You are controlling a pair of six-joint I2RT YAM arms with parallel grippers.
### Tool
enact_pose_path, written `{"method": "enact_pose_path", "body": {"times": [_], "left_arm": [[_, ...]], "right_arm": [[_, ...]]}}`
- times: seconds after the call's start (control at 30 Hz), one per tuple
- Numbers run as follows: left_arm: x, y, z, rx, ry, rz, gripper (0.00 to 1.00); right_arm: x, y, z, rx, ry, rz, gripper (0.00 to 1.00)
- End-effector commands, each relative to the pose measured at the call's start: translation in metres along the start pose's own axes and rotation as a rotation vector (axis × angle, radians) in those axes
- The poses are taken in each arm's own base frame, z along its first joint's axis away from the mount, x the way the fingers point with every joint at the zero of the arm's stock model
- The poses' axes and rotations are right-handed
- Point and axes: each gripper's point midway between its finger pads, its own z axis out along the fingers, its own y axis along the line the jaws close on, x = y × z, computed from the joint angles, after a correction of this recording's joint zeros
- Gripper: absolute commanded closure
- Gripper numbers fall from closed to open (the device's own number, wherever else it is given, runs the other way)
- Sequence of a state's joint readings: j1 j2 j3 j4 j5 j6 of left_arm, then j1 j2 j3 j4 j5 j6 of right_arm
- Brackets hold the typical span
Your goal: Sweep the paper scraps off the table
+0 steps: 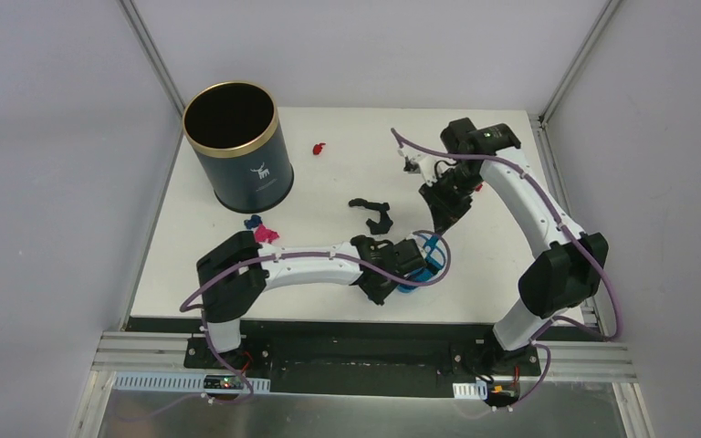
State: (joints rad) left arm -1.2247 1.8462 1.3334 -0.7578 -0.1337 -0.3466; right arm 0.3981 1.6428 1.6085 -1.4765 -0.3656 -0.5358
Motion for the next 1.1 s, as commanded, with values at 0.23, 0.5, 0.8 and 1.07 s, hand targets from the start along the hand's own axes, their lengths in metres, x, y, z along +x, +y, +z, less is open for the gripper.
{"method": "enact_pose_path", "body": {"times": [0.23, 0.5, 0.8, 1.07], "left_arm": [[-0.003, -0.001, -0.026, 0.036, -0.182, 0.061, 1.00], [-0.023, -0.014, -0.039, 0.030, -0.140, 0.092, 1.00], [-0.042, -0.028, -0.020, 0.060, -0.062, 0.043, 1.00], [-0.052, -0.017, 0.001, 0.053, -0.019, -0.019, 1.00]], "right_arm": [[-0.009, -0.119, -0.088, 0.379, -0.160, 0.121, 1.00], [-0.003, -0.259, -0.126, 0.784, -0.083, 0.159, 1.00], [-0.030, -0.329, -0.092, 0.796, -0.011, 0.056, 1.00], [-0.020, -0.281, -0.025, 0.571, 0.064, -0.033, 1.00]]}}
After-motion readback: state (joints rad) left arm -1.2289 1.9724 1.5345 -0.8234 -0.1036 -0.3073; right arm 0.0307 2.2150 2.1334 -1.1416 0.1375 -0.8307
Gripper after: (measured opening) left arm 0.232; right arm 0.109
